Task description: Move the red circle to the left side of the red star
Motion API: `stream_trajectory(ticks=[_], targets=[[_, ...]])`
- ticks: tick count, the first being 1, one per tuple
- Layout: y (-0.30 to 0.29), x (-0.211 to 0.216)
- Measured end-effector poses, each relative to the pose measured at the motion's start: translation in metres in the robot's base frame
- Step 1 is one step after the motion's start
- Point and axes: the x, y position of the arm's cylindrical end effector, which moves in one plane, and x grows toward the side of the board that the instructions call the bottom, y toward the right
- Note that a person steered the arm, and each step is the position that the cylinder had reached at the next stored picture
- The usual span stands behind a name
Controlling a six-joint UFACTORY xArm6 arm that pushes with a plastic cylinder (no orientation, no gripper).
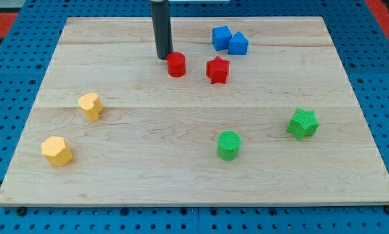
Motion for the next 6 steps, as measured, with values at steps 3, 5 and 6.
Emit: stream_trajectory(ticks=[3,5,6], targets=[[-0.071,0.020],[-0.042,0.042],[0.011,0.032]])
